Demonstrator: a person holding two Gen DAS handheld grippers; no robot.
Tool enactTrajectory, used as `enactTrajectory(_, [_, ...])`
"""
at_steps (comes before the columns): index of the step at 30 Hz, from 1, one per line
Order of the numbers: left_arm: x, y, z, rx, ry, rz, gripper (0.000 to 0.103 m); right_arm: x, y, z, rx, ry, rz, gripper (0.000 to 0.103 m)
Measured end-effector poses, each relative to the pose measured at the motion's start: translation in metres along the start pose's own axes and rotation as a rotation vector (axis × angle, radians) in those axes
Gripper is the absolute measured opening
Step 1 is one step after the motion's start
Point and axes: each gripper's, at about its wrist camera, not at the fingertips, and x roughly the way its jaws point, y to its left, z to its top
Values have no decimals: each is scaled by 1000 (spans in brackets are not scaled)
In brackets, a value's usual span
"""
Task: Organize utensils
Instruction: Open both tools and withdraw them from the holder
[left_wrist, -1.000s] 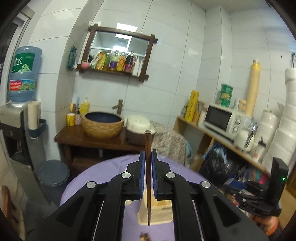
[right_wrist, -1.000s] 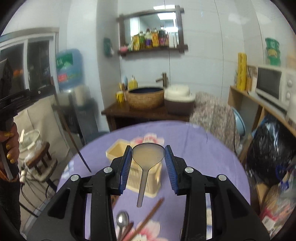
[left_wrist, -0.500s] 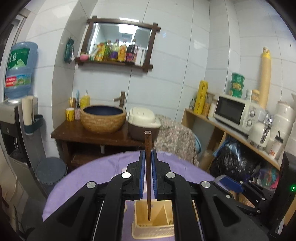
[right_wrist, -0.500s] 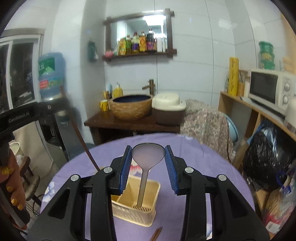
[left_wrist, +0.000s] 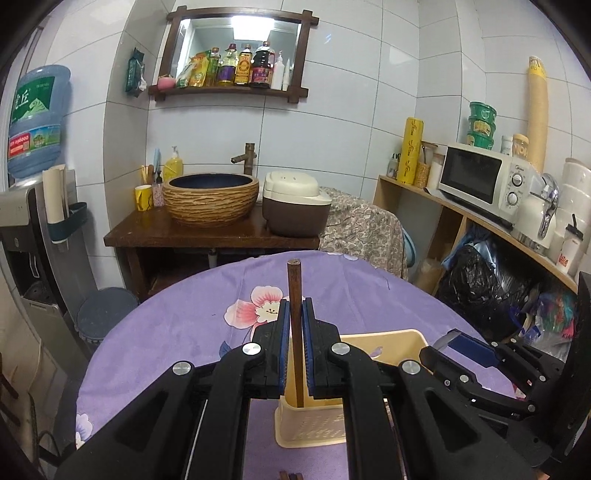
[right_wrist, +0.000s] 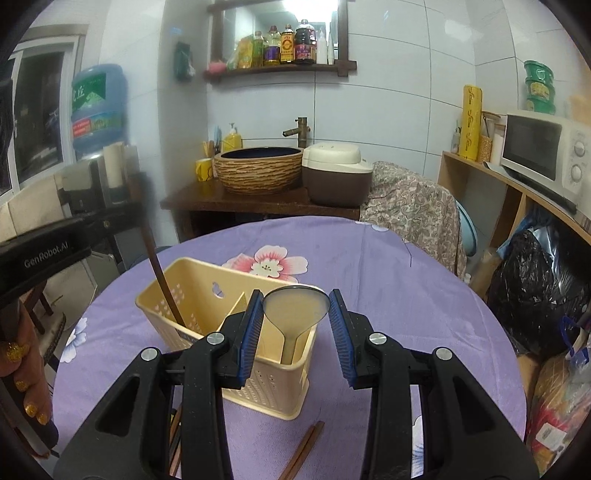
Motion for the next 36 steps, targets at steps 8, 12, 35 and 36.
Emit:
enactTrajectory(8, [-6, 3, -2, -16, -8, -12, 44, -8, -1, -4, 3, -34, 2, 62])
enactTrajectory(12, [-26, 7, -13, -24, -76, 11, 75, -22, -3, -8, 11, -60, 4, 69])
enactTrajectory(35, [-86, 73, -158, -115, 202, 171, 97, -94, 9, -154, -71, 120, -142, 88])
enactTrajectory(36, [-86, 70, -164, -108, 218, 168, 97, -95, 9, -160, -64, 133, -152, 88])
